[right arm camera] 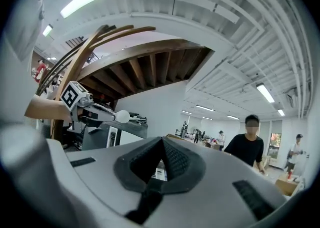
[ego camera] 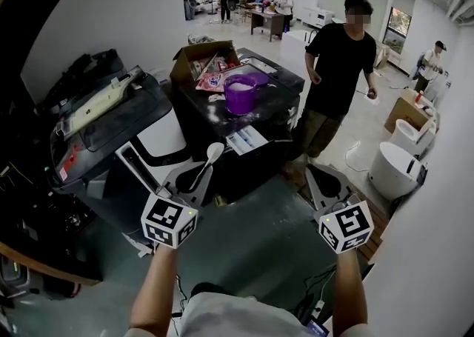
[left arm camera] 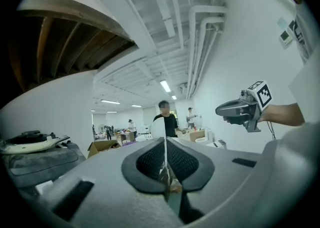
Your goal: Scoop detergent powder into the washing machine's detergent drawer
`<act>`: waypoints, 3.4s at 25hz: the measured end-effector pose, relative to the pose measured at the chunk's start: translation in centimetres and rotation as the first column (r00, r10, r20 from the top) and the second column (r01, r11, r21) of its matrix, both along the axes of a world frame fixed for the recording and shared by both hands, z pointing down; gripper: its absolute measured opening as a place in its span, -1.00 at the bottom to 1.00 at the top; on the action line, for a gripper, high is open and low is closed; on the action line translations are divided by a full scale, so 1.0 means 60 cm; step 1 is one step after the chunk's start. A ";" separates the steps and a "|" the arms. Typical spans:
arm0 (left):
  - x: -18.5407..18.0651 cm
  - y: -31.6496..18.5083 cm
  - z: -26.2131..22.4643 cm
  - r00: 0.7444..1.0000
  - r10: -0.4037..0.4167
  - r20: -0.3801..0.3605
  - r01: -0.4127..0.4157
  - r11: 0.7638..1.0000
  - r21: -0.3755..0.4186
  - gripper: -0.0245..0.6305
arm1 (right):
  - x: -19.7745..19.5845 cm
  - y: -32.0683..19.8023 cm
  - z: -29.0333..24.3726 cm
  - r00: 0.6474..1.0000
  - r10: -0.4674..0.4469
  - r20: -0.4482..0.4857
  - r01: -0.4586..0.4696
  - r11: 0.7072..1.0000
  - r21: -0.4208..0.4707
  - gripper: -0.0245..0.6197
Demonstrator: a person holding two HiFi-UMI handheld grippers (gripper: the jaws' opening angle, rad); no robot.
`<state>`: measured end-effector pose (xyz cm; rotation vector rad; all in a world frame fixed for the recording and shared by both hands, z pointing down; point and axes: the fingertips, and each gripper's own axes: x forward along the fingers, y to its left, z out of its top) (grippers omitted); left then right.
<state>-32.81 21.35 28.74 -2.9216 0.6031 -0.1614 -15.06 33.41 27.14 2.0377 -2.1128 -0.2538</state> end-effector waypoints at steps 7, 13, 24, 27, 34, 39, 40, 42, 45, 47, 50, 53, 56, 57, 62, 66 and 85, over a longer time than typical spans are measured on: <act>0.020 -0.013 0.036 0.998 -0.056 0.001 0.055 0.996 -0.075 -0.88 | 0.046 -0.006 0.023 0.998 -0.019 0.057 0.020 0.999 -0.028 -0.94; 0.059 -0.083 0.060 0.996 -0.076 0.037 0.079 0.995 -0.064 -0.88 | 0.091 -0.076 0.055 0.995 -0.040 0.089 0.044 0.998 -0.049 -0.93; 0.186 -0.356 0.081 0.994 -0.100 0.040 0.103 0.991 -0.086 -0.88 | 0.226 -0.350 0.068 0.996 -0.031 0.079 0.037 0.996 -0.083 -0.93; 0.220 -0.435 0.083 0.993 -0.105 0.046 0.109 0.989 -0.097 -0.88 | 0.256 -0.435 0.066 0.997 -0.034 0.076 0.041 0.995 -0.089 -0.93; 0.290 -0.588 0.089 0.994 -0.095 0.053 0.100 0.988 -0.114 -0.88 | 0.313 -0.593 0.074 0.997 -0.029 0.068 0.038 0.992 -0.123 -0.93; 0.324 -0.663 0.088 0.996 -0.078 0.049 0.083 0.991 -0.106 -0.88 | 0.347 -0.668 0.074 0.997 -0.019 0.069 0.027 0.993 -0.119 -0.93; 0.328 -0.675 0.090 0.996 -0.077 0.050 0.082 0.991 -0.106 -0.88 | 0.350 -0.680 0.077 0.997 -0.020 0.071 0.029 0.992 -0.120 -0.93; 0.335 -0.695 0.095 0.996 -0.078 0.052 0.083 0.990 -0.113 -0.88 | 0.355 -0.701 0.083 0.997 -0.024 0.071 0.033 0.991 -0.129 -0.93; 0.345 -0.709 0.109 0.996 -0.069 0.064 0.077 0.988 -0.135 -0.88 | 0.359 -0.723 0.092 0.997 -0.030 0.070 0.040 0.988 -0.148 -0.93; 0.351 -0.714 0.117 0.995 -0.058 0.075 0.069 0.988 -0.142 -0.88 | 0.365 -0.736 0.095 0.997 -0.030 0.072 0.041 0.988 -0.151 -0.93; 0.362 -0.725 0.126 0.995 -0.038 0.096 0.052 0.988 -0.148 -0.88 | 0.377 -0.761 0.097 0.996 -0.034 0.080 0.046 0.988 -0.148 -0.93; 0.376 -0.739 0.140 0.992 -0.016 0.126 0.037 0.985 -0.168 -0.88 | 0.388 -0.789 0.110 0.994 -0.056 0.090 0.069 0.985 -0.158 -0.93; 0.397 -0.758 0.159 0.987 0.014 0.163 0.021 0.978 -0.208 -0.88 | 0.401 -0.822 0.127 0.991 -0.083 0.102 0.100 0.980 -0.172 -0.93; 0.406 -0.763 0.165 0.984 0.024 0.178 0.016 0.976 -0.218 -0.88 | 0.407 -0.834 0.132 0.990 -0.093 0.105 0.110 0.978 -0.178 -0.93; 0.455 -0.785 0.186 0.956 0.071 0.285 0.004 0.967 -0.256 -0.88 | 0.442 -0.895 0.153 0.983 -0.142 0.115 0.164 0.963 -0.214 -0.93; 0.491 -0.799 0.202 0.920 0.128 0.370 -0.017 0.957 -0.290 -0.88 | 0.464 -0.935 0.180 0.971 -0.190 0.145 0.221 0.946 -0.237 -0.93; 0.594 -0.821 0.325 0.524 0.417 0.743 -0.035 0.882 -0.470 -0.88 | 0.526 -1.040 0.283 0.901 -0.340 0.268 0.418 0.845 -0.334 -0.93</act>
